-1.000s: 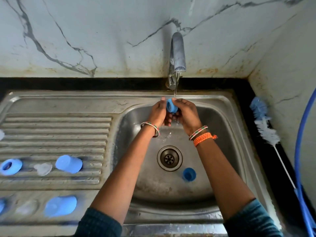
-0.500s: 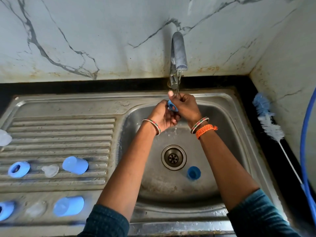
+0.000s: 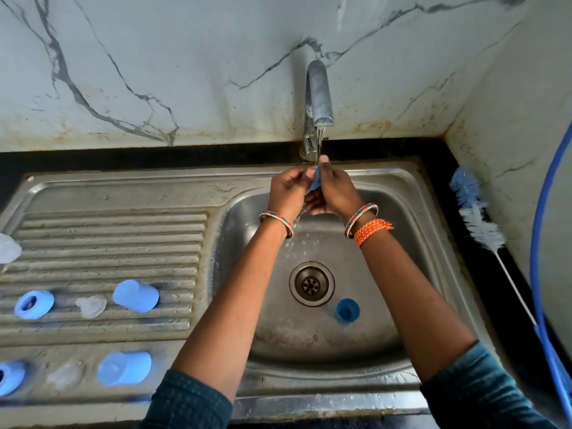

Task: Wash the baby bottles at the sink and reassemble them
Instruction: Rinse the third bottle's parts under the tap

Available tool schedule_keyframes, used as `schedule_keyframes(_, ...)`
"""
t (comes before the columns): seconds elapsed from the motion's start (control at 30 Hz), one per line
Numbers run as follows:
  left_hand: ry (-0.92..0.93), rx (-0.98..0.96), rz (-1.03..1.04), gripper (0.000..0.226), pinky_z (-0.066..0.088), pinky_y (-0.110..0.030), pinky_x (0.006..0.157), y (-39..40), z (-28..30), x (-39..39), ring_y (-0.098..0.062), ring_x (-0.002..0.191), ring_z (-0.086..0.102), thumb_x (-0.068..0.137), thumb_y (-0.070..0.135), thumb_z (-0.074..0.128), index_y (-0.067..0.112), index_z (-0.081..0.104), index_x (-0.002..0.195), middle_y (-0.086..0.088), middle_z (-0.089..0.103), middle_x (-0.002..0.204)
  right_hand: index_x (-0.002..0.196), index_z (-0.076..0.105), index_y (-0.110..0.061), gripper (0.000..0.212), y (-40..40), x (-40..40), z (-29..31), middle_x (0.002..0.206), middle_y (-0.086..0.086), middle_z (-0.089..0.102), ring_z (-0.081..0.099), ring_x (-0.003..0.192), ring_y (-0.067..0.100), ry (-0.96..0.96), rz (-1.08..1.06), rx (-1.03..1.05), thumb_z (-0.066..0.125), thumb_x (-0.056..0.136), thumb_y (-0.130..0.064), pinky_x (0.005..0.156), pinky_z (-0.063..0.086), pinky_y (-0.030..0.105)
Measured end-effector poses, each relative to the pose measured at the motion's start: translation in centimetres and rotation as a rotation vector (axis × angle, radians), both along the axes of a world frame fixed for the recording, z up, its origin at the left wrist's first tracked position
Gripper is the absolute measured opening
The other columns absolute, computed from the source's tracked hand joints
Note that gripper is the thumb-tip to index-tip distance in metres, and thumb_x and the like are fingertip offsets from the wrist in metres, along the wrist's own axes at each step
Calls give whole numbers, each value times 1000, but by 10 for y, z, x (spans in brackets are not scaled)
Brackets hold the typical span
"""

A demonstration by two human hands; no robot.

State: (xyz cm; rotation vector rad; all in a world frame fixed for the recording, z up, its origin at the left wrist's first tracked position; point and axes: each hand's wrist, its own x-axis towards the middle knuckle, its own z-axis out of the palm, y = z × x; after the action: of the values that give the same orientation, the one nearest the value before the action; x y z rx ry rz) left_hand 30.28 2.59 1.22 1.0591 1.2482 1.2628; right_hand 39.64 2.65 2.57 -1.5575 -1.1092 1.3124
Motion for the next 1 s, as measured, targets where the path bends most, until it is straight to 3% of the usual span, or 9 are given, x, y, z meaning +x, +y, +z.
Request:
schedule_keyframes(0.17, 116, 163, -22, 15, 48, -24, 62, -18, -3, 1, -11, 65, 56, 92, -3, 53, -4, 66, 99, -11, 61, 79, 68, 42, -13, 61, 1, -1, 7, 54, 6, 39, 33, 39, 13, 269, -20, -267, 15, 98, -59, 39, 25, 15)
schedule_keyframes(0.27, 192, 172, 22, 13, 50, -22, 64, -19, -7, 1, -10, 66, 59, 90, 0, 57, -2, 69, 95, -9, 66, 79, 64, 46, -14, 60, 1, -7, 6, 52, 4, 43, 39, 36, 13, 3, -65, -147, 15, 101, -51, 34, 27, 14)
schedule_keyframes(0.37, 172, 123, 108, 13, 47, -16, 56, -15, -7, 5, 0, 57, 58, 88, 0, 59, 3, 71, 83, -2, 65, 68, 73, 54, -10, 53, 1, -13, 3, 67, 10, 57, 55, 61, 23, -190, -125, 76, 23, 103, -41, 55, 43, 28)
schedule_keyframes(0.43, 84, 62, 195, 13, 46, -15, 59, -11, -3, 7, 3, 55, 55, 89, 2, 59, 5, 70, 82, 4, 63, 62, 96, 55, -5, 41, -2, -14, -2, 86, 18, 64, 60, 82, 35, -348, -94, 272, 30, 103, -37, 68, 44, 36)
schedule_keyframes(0.5, -84, -69, 267, 13, 49, -20, 61, -1, 3, 3, -1, 53, 57, 89, 5, 61, 3, 70, 79, 6, 63, 56, 115, 48, -2, 40, -7, -13, -9, 89, 22, 67, 61, 84, 41, -592, 28, 458, 32, 101, -37, 65, 46, 41)
schedule_keyframes(0.63, -321, -368, 180, 14, 40, -17, 38, 10, 14, -7, -5, 35, 53, 87, 12, 65, 3, 63, 76, -4, 62, 58, 124, 44, -2, 43, -13, 3, -19, 98, 19, 63, 60, 87, 37, -875, 186, 660, 36, 101, -37, 66, 46, 40)
schedule_keyframes(0.8, -512, -588, -3, 24, 48, -16, 46, 1, 14, -5, -6, 39, 59, 94, 24, 56, 13, 58, 73, 4, 61, 45, 120, 53, 0, 31, -12, 9, -14, 114, 16, 55, 55, 101, 26, -704, 334, 746, 49, 97, -21, 85, 47, 33)
schedule_keyframes(0.93, -633, -654, -55, 21, 51, -27, 60, -1, 18, -4, -10, 43, 63, 96, 11, 47, 8, 57, 78, -2, 64, 49, 116, 57, -5, 29, -11, 9, -6, 110, 13, 64, 61, 103, 23, -221, 196, 466, 64, 88, -9, 92, 50, 32)
schedule_keyframes(1.0, -711, -607, -45, 17, 56, -28, 55, -1, 22, -3, -15, 48, 66, 96, 7, 46, 2, 57, 84, -9, 67, 56, 117, 56, -5, 31, -11, 7, -3, 114, 19, 63, 62, 106, 27, 13, 147, 323, 65, 88, -11, 94, 51, 35)
